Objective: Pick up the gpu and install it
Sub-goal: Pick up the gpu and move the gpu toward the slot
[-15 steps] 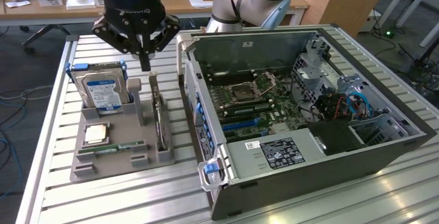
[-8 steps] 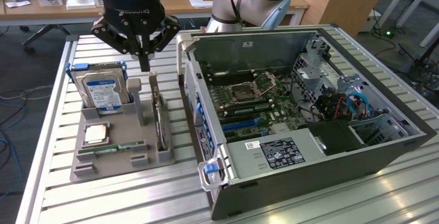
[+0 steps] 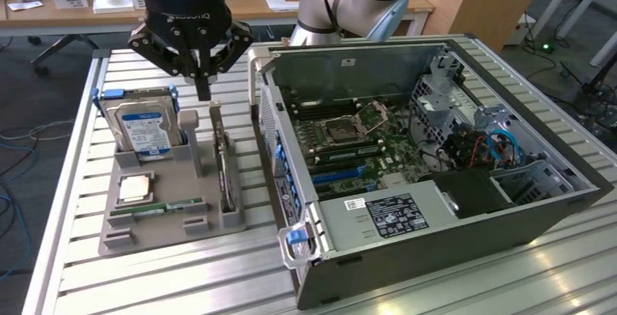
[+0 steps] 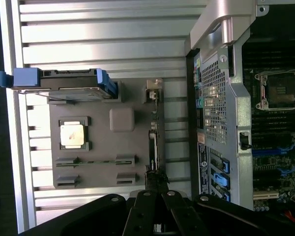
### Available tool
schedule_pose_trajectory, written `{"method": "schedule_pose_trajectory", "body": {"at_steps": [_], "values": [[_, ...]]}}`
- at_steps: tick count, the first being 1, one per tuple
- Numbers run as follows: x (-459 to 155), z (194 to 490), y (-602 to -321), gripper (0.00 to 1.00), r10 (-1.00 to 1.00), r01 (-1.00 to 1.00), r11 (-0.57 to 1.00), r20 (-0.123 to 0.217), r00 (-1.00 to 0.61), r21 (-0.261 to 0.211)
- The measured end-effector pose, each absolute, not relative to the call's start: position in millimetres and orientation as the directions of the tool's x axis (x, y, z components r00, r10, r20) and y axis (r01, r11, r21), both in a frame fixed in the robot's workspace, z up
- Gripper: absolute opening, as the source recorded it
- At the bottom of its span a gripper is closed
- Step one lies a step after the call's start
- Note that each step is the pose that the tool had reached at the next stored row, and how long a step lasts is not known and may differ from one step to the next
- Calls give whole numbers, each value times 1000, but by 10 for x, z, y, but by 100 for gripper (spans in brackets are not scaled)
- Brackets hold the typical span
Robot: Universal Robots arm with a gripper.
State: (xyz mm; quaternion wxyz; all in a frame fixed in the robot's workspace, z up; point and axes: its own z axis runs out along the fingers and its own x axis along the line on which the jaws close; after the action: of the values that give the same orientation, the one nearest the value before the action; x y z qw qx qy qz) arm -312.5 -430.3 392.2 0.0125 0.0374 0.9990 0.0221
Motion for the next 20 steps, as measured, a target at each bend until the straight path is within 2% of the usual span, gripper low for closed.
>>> {"method": "schedule_pose_trajectory", "body": {"at_steps": [2, 3, 4, 5, 8, 10, 11, 12, 20], "values": [[-3125, 3922, -4303, 11, 75, 74, 996, -23, -997, 45], [-3125, 3922, -4303, 17, 75, 74, 996, -23, -997, 45], [-3125, 3922, -4303, 17, 75, 74, 996, -23, -997, 45], [-3125, 3922, -4303, 24, 75, 74, 996, -23, -997, 45], [-3125, 3922, -4303, 29, 75, 74, 996, -23, -997, 45], [-3125, 3922, -4303, 41, 75, 74, 996, -23, -997, 45], [-3125, 3922, -4303, 41, 75, 74, 996, -23, -997, 45], [-3125, 3922, -4303, 47, 75, 74, 996, -23, -997, 45], [-3125, 3867, -4303, 47, 75, 74, 996, -23, -997, 45]]}}
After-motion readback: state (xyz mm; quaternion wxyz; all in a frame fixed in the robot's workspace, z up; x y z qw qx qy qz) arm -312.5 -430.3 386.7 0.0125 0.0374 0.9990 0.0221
